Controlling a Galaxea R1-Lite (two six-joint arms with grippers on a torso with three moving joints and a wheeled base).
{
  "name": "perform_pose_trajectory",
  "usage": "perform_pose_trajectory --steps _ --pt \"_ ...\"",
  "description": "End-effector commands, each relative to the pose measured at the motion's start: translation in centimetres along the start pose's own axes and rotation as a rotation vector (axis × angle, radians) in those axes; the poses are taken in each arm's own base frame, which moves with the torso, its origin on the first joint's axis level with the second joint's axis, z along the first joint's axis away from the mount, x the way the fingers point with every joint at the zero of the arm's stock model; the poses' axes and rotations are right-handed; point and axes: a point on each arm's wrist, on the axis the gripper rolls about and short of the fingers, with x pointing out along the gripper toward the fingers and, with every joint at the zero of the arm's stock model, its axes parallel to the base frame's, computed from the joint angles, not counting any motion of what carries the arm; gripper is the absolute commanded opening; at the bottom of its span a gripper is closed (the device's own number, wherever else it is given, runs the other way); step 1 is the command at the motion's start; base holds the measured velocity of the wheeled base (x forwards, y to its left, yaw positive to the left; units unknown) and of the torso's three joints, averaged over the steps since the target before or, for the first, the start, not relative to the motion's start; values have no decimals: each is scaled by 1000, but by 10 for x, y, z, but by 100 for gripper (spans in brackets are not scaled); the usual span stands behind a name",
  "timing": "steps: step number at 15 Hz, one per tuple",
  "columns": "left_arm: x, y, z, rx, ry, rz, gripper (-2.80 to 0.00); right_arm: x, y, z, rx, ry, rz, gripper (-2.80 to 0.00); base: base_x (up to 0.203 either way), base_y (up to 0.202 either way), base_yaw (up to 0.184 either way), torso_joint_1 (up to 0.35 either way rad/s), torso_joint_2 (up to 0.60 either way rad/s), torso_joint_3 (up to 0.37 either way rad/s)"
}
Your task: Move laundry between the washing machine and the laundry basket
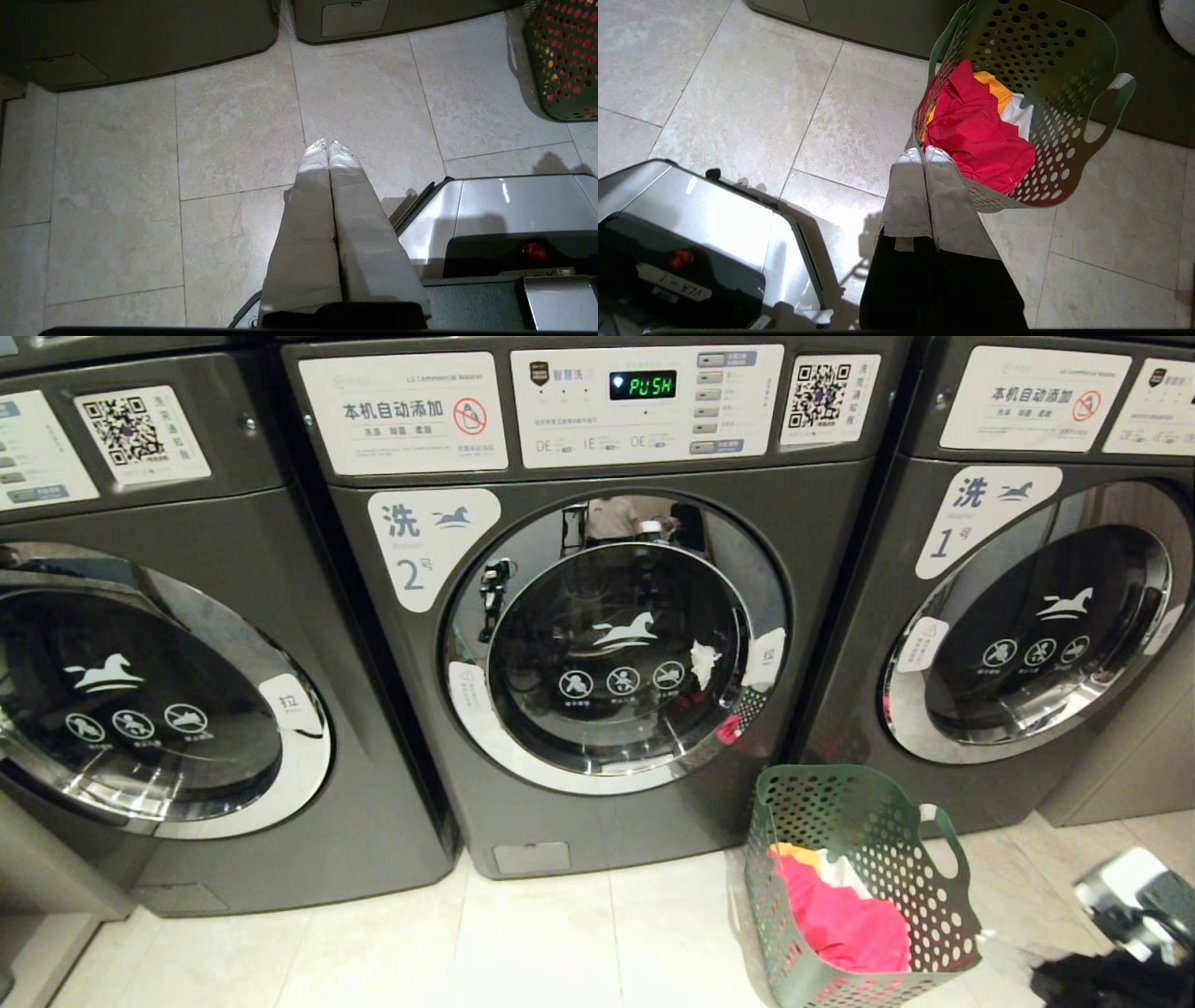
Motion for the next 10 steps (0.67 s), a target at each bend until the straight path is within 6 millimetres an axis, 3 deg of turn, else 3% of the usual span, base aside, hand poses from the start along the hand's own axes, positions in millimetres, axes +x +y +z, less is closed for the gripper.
perform_pose_trajectory --steps 1,3,7,10 --pt "16 -1 -18 -4 14 -7 -280 -61 6 -33 -4 -162 -23 -280 0 0 0 0 0 0" --pt "15 0 -4 -11 -40 -9 -280 -75 11 -61 6 -93 -8 -280 0 0 0 0 0 0" --pt "14 0 -5 -14 -57 15 -280 -77 11 -75 100 40 -138 -280 0 0 0 0 0 0" --pt "9 0 -7 -6 -129 4 -280 -89 15 -82 111 -110 -214 -280 0 0 0 0 0 0"
